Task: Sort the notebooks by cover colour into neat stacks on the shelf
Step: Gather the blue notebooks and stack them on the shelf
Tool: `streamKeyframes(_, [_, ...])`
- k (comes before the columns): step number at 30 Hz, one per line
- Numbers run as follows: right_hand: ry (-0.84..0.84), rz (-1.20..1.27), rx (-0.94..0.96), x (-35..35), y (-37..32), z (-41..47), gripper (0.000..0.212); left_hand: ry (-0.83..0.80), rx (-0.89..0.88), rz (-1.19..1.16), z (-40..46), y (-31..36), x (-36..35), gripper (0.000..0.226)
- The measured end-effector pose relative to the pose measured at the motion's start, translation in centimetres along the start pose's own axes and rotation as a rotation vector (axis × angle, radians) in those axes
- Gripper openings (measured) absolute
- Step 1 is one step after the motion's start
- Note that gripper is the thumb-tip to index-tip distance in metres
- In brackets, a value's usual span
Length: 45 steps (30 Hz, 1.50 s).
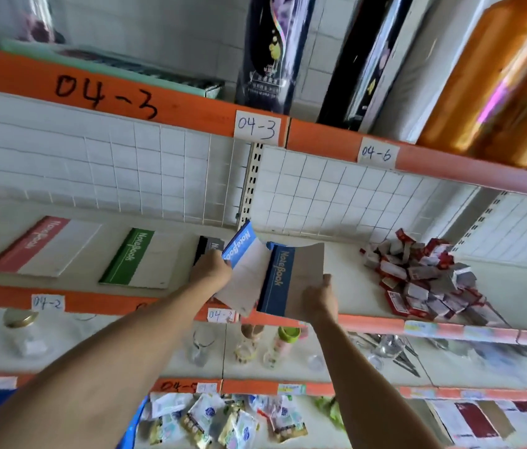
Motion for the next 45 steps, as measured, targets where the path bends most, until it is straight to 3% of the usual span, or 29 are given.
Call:
streamKeyframes(8, [-0.069, -0.075, 0.185, 1.0, 0.5, 7.9, 0.029, 0.147, 0.125, 0.047, 0.1, 0.9, 0.0, 0.032])
streamKeyframes(20, [-0.213, -0.275, 0.133, -1.3, 2.2, 12.7, 0.049, 0.235, 0.267, -0.026, -1.4, 1.8, 0.1, 0.035])
streamKeyframes(27, [-0.369, -0.183, 0.121, -1.0, 3.3, 14.3, 0.060, 0.160, 0.204, -0.078, -1.1, 5.3, -1.9, 0.022])
streamKeyframes(30, [-0.385, -0.170, 0.104, -1.1, 4.0, 15.7, 0.066, 0.080, 0.173, -0.071, -0.7, 7.1, -3.4, 0.029])
streamKeyframes(35, [-0.430, -0.177, 0.143, -0.6, 4.4, 17.3, 0.045, -0.017, 0.139, -0.053, -0.2, 10.9, -6.0, 0.032])
streamKeyframes(37, [-0.468, -0.173, 0.167, -0.1, 4.4, 17.3, 0.034, -0.023, 0.138, 0.027, -0.2, 12.2, -7.1, 0.030])
streamKeyframes(40, [-0.510, -0.141, 0.186, 0.4, 4.4, 17.4, 0.034, 0.006, 0.096, 0.344, -0.6, 13.4, -8.2, 0.027])
streamKeyframes(45, [-0.524, -0.115, 0.224, 0.9, 4.6, 17.7, 0.033, -0.051, 0.000, 0.647, -0.1, 12.7, -10.7, 0.052])
Point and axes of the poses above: each hand's wrist, its own z-axis towards the middle knuckle, its own x-axis out of the back of the hand, y = z × x, the point moved 3 cm from there along z, towards the middle knuckle, and after that the axes turned 3 degrees about y, right-handed, at the moved point
